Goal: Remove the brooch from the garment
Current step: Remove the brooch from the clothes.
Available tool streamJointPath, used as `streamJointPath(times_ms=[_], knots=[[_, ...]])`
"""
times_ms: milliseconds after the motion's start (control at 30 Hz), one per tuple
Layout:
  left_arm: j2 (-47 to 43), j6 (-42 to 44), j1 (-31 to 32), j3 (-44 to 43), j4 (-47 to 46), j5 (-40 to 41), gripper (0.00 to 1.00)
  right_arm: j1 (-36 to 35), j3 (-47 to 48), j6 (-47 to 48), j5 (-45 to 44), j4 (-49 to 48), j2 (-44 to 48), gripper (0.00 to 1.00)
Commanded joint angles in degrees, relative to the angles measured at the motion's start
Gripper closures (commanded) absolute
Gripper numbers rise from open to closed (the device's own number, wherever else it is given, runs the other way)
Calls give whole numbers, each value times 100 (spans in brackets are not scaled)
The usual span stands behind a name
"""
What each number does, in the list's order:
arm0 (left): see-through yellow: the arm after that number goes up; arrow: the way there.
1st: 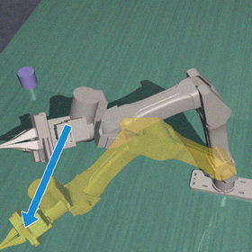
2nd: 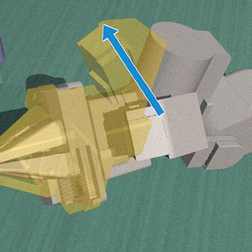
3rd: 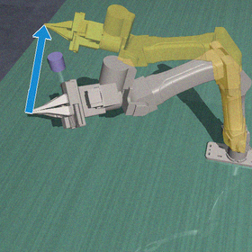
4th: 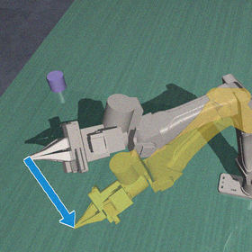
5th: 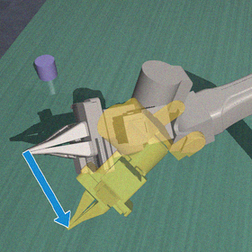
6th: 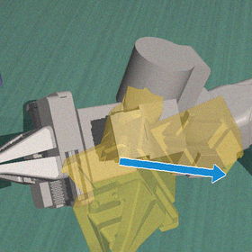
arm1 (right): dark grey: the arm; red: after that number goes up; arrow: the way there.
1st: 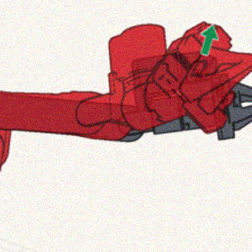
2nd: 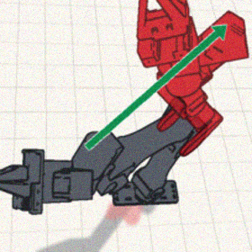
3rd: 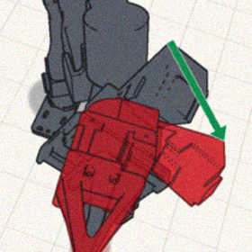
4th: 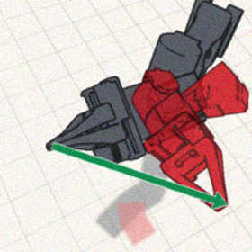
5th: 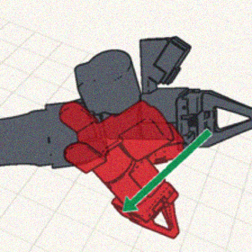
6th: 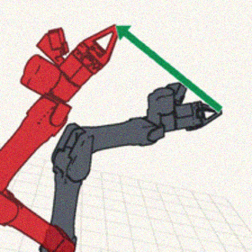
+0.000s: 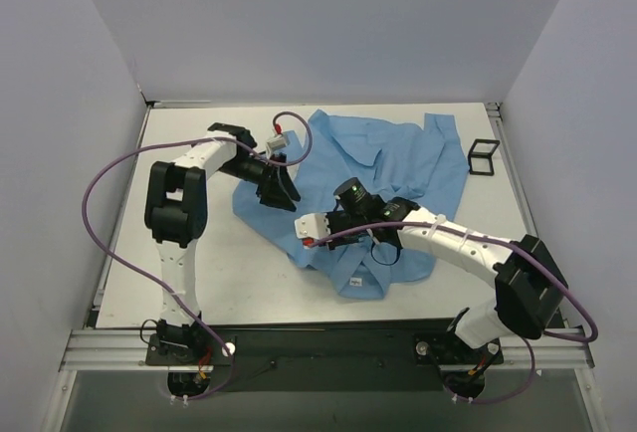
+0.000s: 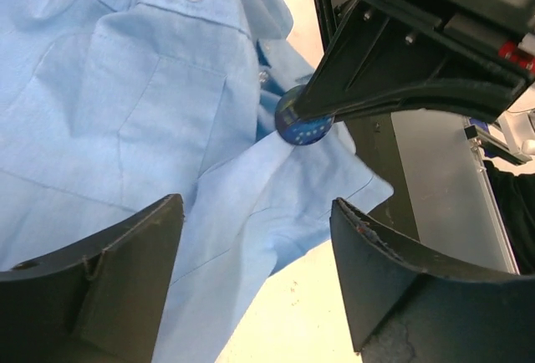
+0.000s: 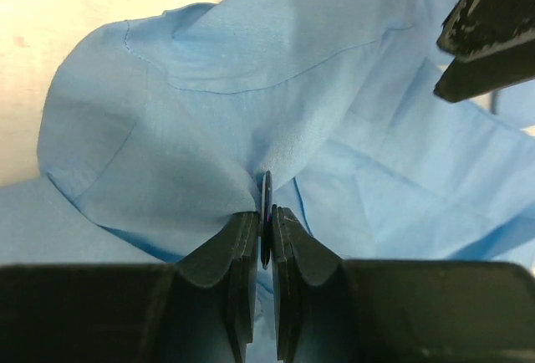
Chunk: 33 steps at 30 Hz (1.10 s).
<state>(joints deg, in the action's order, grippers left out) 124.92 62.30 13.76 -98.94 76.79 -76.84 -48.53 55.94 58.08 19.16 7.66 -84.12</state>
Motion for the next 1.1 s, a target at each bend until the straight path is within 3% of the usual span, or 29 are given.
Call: streamJointPath(times_ms=[0, 367, 800, 1067], knots=[[-460, 510, -40, 225, 1382, -235, 16, 195, 425, -675, 1001, 1035, -43, 95], [-776, 1249, 311, 700, 1382, -499, 4, 722, 1155, -1887, 1889, 1229, -439, 96], [-733, 1434, 742, 560, 1382, -841, 3, 1179, 1332, -2776, 2653, 878, -509, 97], [-495, 1223, 953, 165, 1391, -877, 25, 1320, 1200, -3276, 2874, 500, -500, 97]])
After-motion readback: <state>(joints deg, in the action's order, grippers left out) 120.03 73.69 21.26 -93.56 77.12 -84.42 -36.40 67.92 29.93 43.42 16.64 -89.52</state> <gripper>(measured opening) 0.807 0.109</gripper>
